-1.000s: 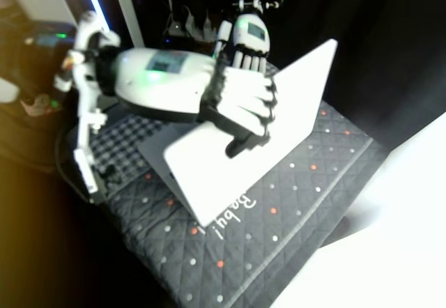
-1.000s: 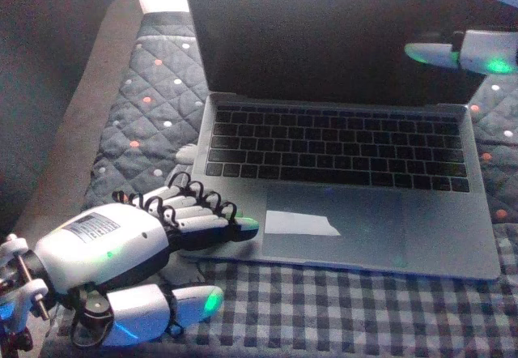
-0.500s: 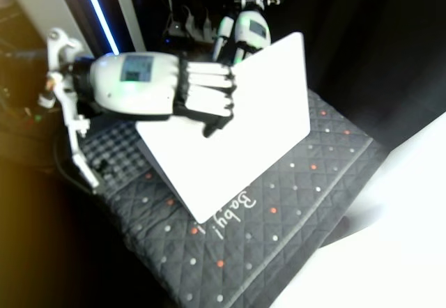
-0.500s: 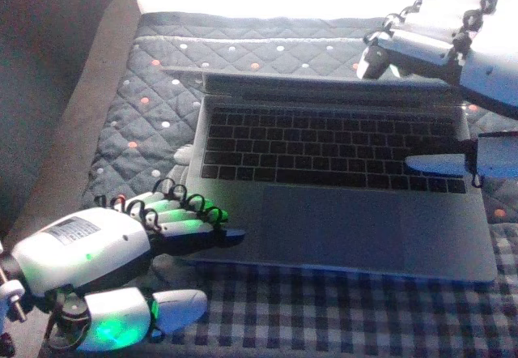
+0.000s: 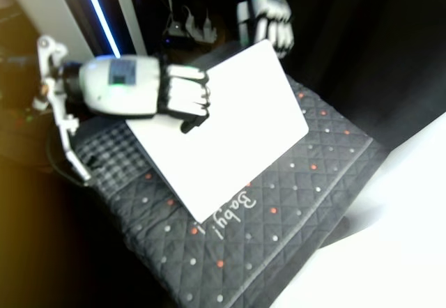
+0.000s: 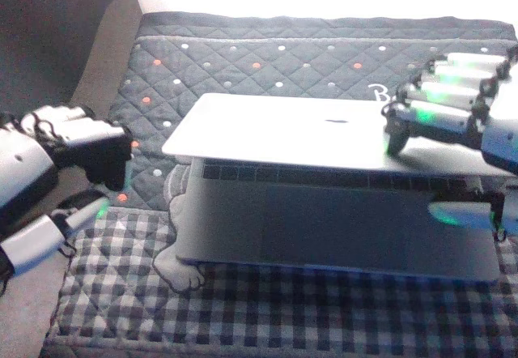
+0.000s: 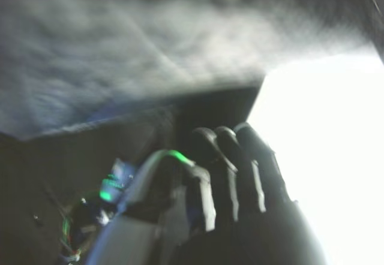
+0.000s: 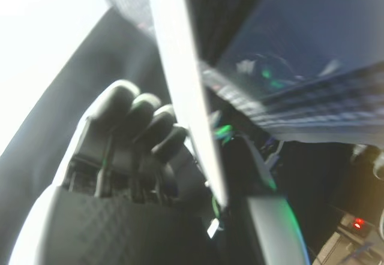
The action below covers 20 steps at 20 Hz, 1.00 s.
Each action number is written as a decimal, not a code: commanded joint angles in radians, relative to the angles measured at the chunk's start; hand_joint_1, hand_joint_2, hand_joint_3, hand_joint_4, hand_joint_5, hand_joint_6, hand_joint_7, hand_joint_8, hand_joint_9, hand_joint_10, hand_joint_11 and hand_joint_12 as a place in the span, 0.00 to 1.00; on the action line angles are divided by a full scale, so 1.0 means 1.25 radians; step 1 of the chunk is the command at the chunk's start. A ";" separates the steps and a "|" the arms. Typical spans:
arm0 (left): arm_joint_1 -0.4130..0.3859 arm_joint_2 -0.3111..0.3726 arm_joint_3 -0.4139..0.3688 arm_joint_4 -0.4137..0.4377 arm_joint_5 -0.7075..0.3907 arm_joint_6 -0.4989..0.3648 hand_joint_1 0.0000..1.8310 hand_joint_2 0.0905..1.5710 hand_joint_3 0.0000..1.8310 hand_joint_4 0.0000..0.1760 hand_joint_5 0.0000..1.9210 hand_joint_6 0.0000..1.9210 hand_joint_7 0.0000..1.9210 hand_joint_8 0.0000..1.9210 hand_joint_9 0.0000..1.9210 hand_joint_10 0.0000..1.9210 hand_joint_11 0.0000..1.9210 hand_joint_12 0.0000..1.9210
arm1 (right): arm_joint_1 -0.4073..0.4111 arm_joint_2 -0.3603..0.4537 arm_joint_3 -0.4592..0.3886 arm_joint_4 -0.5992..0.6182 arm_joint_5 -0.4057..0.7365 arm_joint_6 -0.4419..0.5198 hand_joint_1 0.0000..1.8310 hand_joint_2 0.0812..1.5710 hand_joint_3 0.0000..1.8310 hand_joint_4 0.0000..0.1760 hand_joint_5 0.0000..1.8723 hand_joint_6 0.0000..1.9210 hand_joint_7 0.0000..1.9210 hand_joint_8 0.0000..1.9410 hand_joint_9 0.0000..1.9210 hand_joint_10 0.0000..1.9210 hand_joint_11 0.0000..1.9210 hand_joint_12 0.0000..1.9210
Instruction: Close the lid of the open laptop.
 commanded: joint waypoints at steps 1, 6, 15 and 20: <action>-0.007 0.003 0.002 0.011 -0.116 0.001 0.51 0.94 0.00 0.02 0.17 0.96 0.24 0.97 0.11 0.85 0.02 0.96 | -0.006 0.004 0.001 0.024 0.061 0.001 0.22 0.82 0.00 0.00 0.00 0.65 0.05 0.68 0.02 0.83 0.00 1.00; -0.023 0.003 0.009 0.008 -0.149 0.003 0.34 0.96 0.00 0.42 0.18 0.99 0.06 0.71 0.03 0.73 0.00 0.85 | -0.066 -0.014 0.001 0.024 0.033 0.019 0.23 0.82 0.00 0.00 0.00 0.72 0.10 0.56 0.05 0.74 0.00 1.00; -0.035 0.004 0.014 0.008 -0.162 0.008 0.50 0.94 0.00 0.05 0.16 1.00 0.24 0.94 0.08 0.77 0.00 0.93 | -0.086 -0.020 0.001 -0.035 -0.022 0.075 0.23 0.84 0.01 0.00 0.00 0.65 0.06 0.49 0.03 0.65 0.00 0.97; -0.035 0.004 0.016 0.008 -0.160 0.008 0.50 0.95 0.00 0.06 0.16 1.00 0.23 0.96 0.07 0.78 0.00 0.94 | -0.086 -0.017 0.000 -0.038 -0.016 0.080 0.23 0.85 0.00 0.00 0.04 0.55 0.19 0.14 0.13 0.36 0.00 0.87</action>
